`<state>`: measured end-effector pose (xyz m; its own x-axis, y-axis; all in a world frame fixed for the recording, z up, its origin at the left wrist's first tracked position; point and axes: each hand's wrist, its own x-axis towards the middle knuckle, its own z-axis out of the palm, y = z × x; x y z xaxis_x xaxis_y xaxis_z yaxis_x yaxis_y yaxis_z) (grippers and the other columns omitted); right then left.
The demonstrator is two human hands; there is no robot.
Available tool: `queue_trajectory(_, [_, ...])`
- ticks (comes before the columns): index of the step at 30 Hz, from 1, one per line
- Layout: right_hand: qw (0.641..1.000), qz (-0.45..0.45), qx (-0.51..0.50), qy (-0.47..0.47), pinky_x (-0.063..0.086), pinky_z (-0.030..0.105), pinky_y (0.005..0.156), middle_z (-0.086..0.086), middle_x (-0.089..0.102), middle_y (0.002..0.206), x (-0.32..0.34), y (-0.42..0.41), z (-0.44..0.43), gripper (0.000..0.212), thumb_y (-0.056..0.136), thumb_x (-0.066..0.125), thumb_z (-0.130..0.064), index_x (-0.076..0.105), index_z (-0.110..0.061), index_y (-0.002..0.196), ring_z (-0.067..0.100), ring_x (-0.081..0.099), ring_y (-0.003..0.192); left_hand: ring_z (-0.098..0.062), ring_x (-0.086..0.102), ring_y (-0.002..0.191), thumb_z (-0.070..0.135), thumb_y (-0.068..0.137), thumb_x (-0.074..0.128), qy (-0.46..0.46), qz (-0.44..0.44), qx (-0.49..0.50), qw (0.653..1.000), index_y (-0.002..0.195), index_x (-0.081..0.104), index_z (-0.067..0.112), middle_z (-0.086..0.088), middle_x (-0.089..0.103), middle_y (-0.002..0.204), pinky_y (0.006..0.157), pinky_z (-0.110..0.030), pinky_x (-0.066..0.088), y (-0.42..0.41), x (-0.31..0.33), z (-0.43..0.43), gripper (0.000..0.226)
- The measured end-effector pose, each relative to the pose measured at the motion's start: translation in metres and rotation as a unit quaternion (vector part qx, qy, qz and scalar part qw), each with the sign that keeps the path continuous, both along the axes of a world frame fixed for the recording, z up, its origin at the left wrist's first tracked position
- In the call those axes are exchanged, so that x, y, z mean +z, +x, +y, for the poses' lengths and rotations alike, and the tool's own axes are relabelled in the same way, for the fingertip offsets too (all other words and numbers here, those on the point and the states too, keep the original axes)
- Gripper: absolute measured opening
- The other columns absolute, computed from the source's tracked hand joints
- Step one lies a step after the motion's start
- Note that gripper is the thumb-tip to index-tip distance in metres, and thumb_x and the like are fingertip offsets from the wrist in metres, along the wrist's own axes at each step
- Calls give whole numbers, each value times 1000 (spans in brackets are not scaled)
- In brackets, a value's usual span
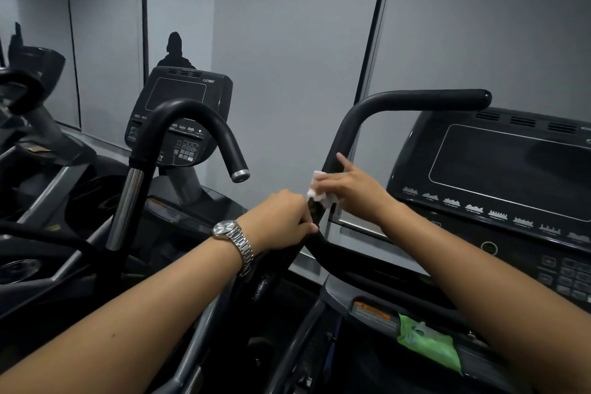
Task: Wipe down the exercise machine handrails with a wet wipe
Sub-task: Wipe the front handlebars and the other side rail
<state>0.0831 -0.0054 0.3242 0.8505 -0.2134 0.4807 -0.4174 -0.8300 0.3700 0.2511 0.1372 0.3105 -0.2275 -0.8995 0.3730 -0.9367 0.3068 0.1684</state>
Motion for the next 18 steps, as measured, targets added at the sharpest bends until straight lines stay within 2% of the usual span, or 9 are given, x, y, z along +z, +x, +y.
queue_trajectory(2, [999,-27,-13,-14,10,47,115,3,72,102,1,5,0,46,66,58,20,70,-13,95,21,61,115,-21,63,75,39,90,53,-1,-13,-9,1000,83,72,17,-3,71,82,75,-37,52,2,-3,2,30])
queue_trajectory(4, [1000,-13,-13,-14,11,45,114,4,73,99,-8,11,3,40,68,59,18,70,-12,92,21,63,113,-22,64,88,39,89,48,6,-30,-26,999,88,71,16,-3,71,95,82,-39,51,4,-8,6,33])
queue_trajectory(6, [1000,14,-2,4,9,43,114,3,72,104,-17,9,7,41,71,59,16,71,-13,98,19,61,116,-20,56,115,36,92,45,39,-42,-41,997,113,66,19,3,61,128,98,-37,44,6,-13,12,34])
queue_trajectory(8, [1000,0,-9,7,8,43,114,2,71,111,-12,3,4,45,71,58,17,71,-14,101,18,58,120,-17,41,132,33,96,42,73,-50,-57,994,135,50,19,6,37,149,110,-35,33,9,-16,19,42])
queue_trajectory(11, [997,-34,-62,7,3,40,115,7,71,109,4,9,7,37,76,56,14,71,-12,97,23,61,116,-16,28,140,28,97,39,85,-64,-63,992,146,34,19,6,22,156,115,-33,24,8,-15,23,50])
queue_trajectory(13, [996,9,-92,15,-3,36,115,8,68,110,1,19,16,30,82,54,6,70,-12,100,23,60,115,-17,28,140,26,97,39,87,-77,-57,992,147,31,19,5,20,156,115,-32,24,6,-13,24,51])
queue_trajectory(15, [995,56,-80,31,-6,33,114,5,66,118,-8,20,22,36,81,54,6,69,-13,107,20,59,118,-20,33,137,26,97,38,85,-89,-54,991,146,32,18,5,19,156,112,-32,27,5,-12,26,50])
queue_trajectory(18, [996,20,-76,46,-2,36,114,0,65,124,0,5,22,45,76,53,14,71,-14,106,16,53,125,-16,29,139,26,98,38,96,-80,-57,991,147,30,19,7,17,157,114,-31,25,5,-13,27,51])
